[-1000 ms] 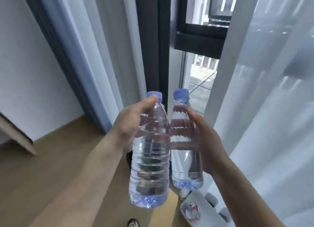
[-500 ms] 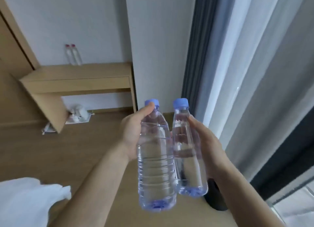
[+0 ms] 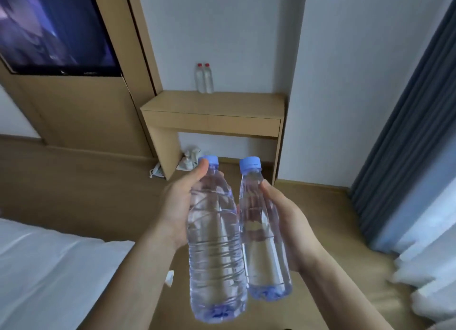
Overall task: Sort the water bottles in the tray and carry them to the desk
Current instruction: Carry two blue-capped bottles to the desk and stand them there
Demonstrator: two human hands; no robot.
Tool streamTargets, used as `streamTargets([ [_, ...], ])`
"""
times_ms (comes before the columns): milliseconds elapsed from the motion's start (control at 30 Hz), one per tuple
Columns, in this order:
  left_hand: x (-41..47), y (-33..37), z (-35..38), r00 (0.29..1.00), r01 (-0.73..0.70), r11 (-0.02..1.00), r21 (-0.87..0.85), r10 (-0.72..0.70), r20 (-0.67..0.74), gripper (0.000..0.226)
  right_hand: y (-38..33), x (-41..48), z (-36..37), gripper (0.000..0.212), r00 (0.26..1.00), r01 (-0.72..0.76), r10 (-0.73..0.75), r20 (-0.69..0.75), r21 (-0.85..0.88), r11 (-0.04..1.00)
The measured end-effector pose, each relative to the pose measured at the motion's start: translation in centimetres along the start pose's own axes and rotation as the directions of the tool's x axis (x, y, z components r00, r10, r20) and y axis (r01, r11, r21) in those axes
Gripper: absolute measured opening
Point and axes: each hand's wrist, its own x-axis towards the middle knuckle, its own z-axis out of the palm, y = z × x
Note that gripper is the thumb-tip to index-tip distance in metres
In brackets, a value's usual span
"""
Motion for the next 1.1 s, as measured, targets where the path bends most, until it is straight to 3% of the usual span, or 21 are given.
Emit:
streamTargets([
  [167, 7.7, 1.8, -0.8, 0.981, -0.068, 0.994, 0.080, 0.081, -0.178, 0.041, -1.5, 8.9, -2.2, 0.041, 0.985, -0.136, 0.132, 0.113, 0.025, 0.990],
  [233, 11.0, 2.6, -0.6, 0.958, -0.082, 0.988, 0.131, 0.115, -0.264, 0.032, -2.9, 12.7, -3.0, 0.048, 0.979, -0.158, 0.150, 0.141, 0.046, 0.986],
  [400, 18.4, 3.9, -0.5, 0.895, -0.031, 0.987, 0.160, 0.099, -0.435, 0.040, -5.1, 21.1, -4.9, 0.047, 0.942, -0.283, 0.262, 0.207, 0.078, 0.956],
  [467, 21.2, 4.0, -1.2, 0.859, -0.014, 0.986, 0.169, 0.099, -0.502, 0.032, -5.4, 23.6, -5.7, 0.053, 0.945, -0.281, 0.278, 0.174, -0.009, 0.960],
  [667, 27.3, 4.0, -2.5, 0.906, 0.133, 0.976, 0.172, -0.049, -0.421, 0.025, -5.9, 30.2, -6.8, 0.048, 0.956, -0.277, 0.290, 0.043, -0.194, 0.941],
  [800, 32.3, 5.3, -5.2, 0.891, 0.044, 0.993, 0.112, 0.012, -0.454, 0.025, -6.2, 35.7, -6.3, 0.041, 0.966, -0.240, 0.256, 0.036, -0.241, 0.940],
  [967, 39.5, 9.0, -10.0, 0.909, -0.040, 0.991, 0.127, 0.089, -0.407, 0.029, -6.2, 45.1, -4.9, 0.039, 0.979, -0.202, 0.187, -0.078, -0.313, 0.928],
  [1100, 46.1, 13.7, -14.3, 0.936, -0.027, 0.991, 0.134, 0.072, -0.344, 0.024, -6.5, 53.4, -2.9, 0.042, 0.981, -0.191, 0.181, -0.070, -0.193, 0.962],
])
